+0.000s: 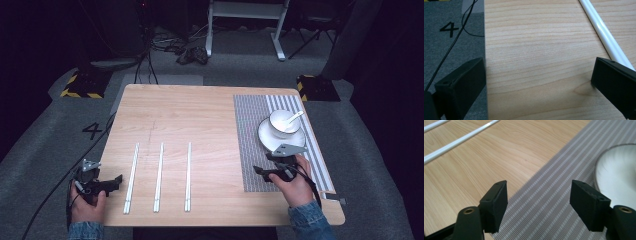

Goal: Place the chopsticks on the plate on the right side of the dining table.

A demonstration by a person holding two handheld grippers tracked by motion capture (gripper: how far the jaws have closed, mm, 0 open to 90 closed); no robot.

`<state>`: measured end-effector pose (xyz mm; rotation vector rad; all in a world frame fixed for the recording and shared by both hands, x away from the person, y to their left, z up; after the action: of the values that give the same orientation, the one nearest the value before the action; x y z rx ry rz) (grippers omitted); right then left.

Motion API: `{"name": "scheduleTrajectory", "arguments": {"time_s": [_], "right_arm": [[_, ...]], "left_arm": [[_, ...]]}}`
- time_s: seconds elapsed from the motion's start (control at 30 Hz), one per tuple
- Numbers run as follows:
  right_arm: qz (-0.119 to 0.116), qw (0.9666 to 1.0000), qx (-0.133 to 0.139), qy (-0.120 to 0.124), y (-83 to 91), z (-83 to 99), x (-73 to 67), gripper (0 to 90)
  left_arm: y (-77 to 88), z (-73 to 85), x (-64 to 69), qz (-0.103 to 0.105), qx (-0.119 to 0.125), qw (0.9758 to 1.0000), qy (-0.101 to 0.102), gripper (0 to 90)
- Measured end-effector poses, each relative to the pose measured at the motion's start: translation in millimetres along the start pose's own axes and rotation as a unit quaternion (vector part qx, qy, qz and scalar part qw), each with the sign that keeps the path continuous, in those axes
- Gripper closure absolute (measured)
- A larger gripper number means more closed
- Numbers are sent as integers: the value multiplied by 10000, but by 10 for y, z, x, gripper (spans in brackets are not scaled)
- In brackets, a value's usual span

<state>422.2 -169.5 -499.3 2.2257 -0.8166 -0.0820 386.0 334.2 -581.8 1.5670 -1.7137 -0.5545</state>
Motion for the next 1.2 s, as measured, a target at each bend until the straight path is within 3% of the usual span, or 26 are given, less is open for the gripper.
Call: {"name": "scheduleTrajectory", "arguments": {"time_s": [0.23, 0.3, 0.4, 0.57, 1.2], "right_arm": [[-232, 9995, 63, 196, -246, -263, -197, 299], [-270, 9993, 210, 171, -381, -431, -291, 296], [-285, 9991, 287, 96, -451, -519, -344, 302], [-468, 9982, 211, 318, -690, -706, -553, 295], [-667, 9955, 117, 658, -1192, -972, -996, 271]], "left_arm": [[-1, 1, -6, 8, -21, 10000, -6, 0], [-1, 0, -6, 8, -19, 10000, -9, 0], [-1, 1, -5, 9, -22, 10000, -4, 0], [0, 1, -5, 8, -21, 10000, -5, 0], [-1, -1, -1, 4, -2, 10000, 5, 0]]}}
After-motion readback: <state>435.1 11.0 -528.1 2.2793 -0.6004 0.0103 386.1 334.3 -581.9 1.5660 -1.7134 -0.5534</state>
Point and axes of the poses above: each handheld gripper's, and its own axes: y roughly backward along the jaws, z roughly out of its underside, x roughly to its right, the point moved 10 cm from there along -y, roughly forward along the jaws, and after that the axes turned 13 degrees about y, right-handed, at the moved point
